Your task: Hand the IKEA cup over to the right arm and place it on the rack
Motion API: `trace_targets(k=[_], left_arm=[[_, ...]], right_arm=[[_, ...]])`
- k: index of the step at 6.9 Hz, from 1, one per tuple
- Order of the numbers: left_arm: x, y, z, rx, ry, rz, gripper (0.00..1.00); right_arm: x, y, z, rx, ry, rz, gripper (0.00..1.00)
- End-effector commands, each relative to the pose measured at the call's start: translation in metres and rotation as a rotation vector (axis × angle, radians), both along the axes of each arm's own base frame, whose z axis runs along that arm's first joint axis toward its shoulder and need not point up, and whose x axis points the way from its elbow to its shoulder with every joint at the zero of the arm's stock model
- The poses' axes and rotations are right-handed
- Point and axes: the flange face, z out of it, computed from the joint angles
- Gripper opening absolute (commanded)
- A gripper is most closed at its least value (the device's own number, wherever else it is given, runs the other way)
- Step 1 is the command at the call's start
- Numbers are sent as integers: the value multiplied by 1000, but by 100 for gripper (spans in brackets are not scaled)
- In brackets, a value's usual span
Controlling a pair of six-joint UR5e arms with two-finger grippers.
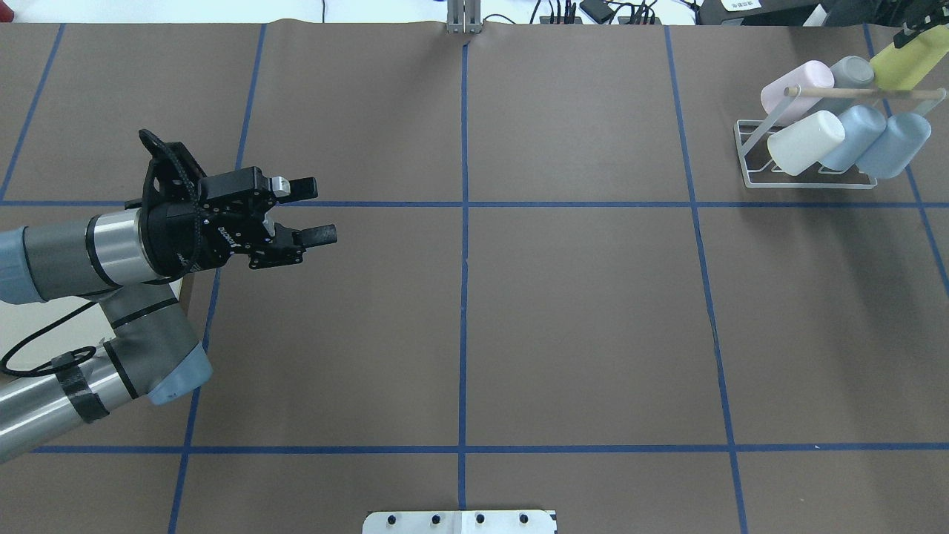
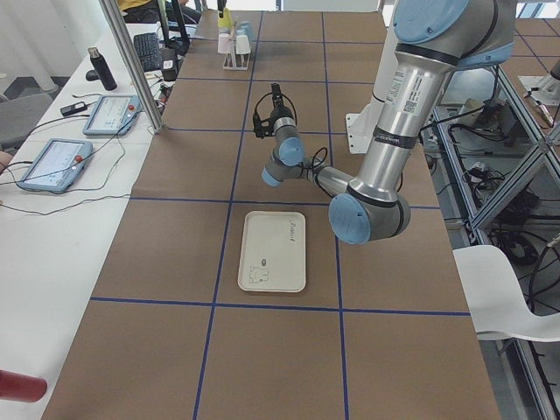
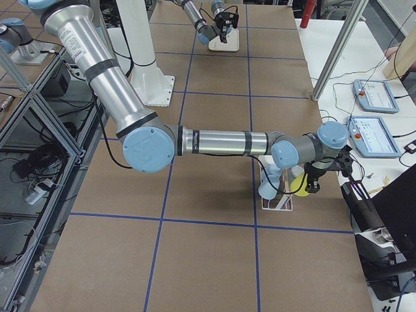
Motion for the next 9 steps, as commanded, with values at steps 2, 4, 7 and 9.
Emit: trace_targets(k=[2,4,7,9], left_arm=[[0,0,0,-1,1,-1,99],[0,0,0,-1,1,-1,99],[0,0,-2,2,4,-1,99],[-1,0,-3,3,5,-1,99]], right_arm=[[-8,1,1,-2,2,-9,1],[-9,1,4,-4,13,-9,2],[-15,4,9,-4,19,-17,56],[-15,5,10,-8,21,-12,100]])
